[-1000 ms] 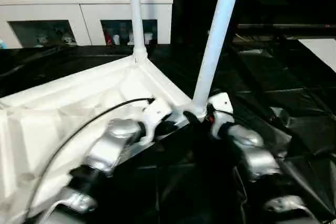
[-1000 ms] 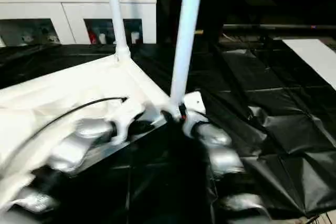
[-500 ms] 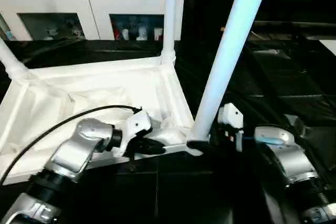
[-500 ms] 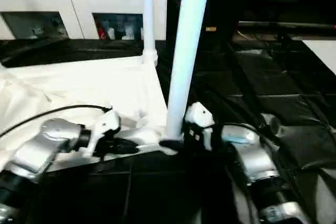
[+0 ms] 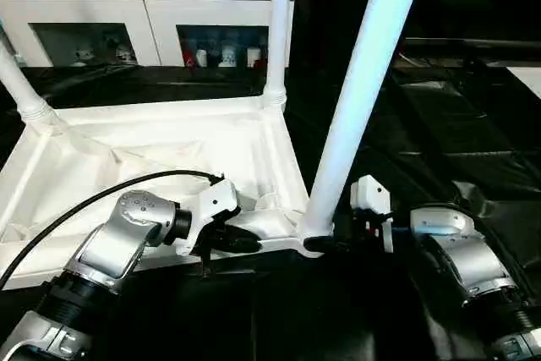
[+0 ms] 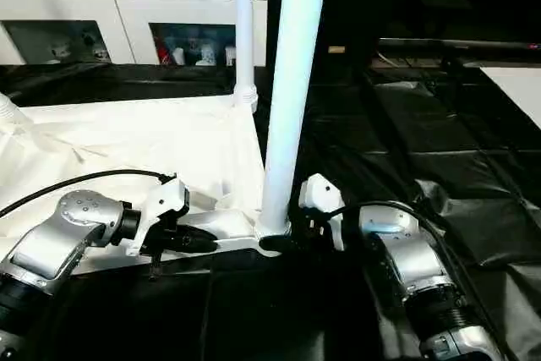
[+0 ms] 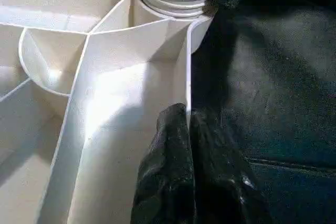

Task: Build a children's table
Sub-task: Rotate leg to tighten

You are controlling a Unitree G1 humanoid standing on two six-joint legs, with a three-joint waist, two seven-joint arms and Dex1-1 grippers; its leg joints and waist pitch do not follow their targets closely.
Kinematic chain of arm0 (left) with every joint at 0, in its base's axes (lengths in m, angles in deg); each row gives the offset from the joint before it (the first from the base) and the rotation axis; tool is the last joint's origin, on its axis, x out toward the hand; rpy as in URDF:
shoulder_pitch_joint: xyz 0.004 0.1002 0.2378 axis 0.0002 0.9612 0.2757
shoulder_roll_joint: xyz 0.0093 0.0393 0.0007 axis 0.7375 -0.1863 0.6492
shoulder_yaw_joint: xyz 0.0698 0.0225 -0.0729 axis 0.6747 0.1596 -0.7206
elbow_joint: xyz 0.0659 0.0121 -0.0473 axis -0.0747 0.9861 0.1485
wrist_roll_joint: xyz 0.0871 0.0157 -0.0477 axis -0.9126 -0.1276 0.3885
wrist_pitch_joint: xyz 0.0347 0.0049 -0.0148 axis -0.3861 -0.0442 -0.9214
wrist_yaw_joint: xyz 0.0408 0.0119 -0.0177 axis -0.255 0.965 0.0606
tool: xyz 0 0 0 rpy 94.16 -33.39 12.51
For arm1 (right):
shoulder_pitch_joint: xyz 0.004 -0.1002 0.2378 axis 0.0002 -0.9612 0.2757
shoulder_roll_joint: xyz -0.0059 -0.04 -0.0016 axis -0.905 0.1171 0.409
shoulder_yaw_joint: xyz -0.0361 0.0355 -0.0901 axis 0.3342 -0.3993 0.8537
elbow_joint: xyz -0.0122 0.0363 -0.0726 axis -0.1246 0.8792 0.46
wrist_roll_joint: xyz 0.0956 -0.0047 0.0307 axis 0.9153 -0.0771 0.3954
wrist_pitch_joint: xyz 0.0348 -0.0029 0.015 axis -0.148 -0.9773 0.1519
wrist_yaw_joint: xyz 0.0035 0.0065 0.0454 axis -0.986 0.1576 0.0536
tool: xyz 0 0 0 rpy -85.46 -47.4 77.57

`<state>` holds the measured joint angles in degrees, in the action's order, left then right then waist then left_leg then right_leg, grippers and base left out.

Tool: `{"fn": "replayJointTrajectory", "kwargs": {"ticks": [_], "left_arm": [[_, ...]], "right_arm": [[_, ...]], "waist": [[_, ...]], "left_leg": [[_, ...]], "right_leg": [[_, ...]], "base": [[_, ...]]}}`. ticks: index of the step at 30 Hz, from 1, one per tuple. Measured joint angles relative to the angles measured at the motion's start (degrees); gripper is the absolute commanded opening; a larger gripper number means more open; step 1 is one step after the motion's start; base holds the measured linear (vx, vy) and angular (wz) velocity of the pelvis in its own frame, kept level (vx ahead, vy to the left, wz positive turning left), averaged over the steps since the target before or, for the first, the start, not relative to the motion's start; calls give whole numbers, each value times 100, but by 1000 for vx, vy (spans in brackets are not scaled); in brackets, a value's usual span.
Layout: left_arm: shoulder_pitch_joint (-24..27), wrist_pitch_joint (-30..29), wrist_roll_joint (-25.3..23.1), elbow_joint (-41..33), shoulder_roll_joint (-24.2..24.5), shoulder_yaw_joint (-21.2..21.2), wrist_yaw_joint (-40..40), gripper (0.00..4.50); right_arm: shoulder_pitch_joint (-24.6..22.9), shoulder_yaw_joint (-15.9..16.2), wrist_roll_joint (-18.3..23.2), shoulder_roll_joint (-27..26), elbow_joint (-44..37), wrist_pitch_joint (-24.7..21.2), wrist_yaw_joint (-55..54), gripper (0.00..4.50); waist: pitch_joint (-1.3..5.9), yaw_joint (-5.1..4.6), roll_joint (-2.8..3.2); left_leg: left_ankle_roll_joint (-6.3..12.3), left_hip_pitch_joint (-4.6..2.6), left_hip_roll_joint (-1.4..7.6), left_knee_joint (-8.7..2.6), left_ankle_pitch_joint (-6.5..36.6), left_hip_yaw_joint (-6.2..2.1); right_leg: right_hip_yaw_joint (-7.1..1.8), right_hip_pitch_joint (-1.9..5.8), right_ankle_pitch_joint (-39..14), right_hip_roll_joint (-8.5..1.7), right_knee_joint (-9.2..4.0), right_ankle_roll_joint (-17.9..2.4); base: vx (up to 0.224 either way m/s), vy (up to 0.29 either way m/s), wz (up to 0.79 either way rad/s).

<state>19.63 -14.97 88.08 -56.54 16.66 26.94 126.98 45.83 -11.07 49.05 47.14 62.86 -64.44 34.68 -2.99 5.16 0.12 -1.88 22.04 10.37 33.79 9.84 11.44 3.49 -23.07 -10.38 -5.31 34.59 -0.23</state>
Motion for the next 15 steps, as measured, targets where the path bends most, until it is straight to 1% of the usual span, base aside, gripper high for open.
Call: {"fn": "replayJointTrajectory", "kwargs": {"ticks": [4,11,12,15], "left_arm": [[0,-2,1,0,0,6,1,0],[0,-10,-2,9,4,4,-8,0],[0,-9,-4,19,-4,-8,-38,0],[-28,60,-41,182,-155,-152,-317,0]], "right_arm": [[0,1,-4,0,9,4,10,274],[0,-9,-3,-54,51,4,-42,269],[0,-43,1,-139,94,-5,-107,269],[0,-309,90,-557,331,-145,-630,269]], "waist": [[0,0,0],[3,-1,-4],[5,-6,-8],[5,-46,-17]], "left_leg": [[0,-1,0,2,0,0],[0,-2,1,8,0,-1],[0,-5,1,8,0,-1],[-2,-12,2,16,-1,-4]], "right_leg": [[0,-1,0,0,6,0],[0,-1,-1,-1,12,1],[0,-1,-1,-1,16,1],[-1,-5,-1,-1,36,1]], "base": [[0,0,0],[0,0,0],[0,0,0],[0,0,0]]}}
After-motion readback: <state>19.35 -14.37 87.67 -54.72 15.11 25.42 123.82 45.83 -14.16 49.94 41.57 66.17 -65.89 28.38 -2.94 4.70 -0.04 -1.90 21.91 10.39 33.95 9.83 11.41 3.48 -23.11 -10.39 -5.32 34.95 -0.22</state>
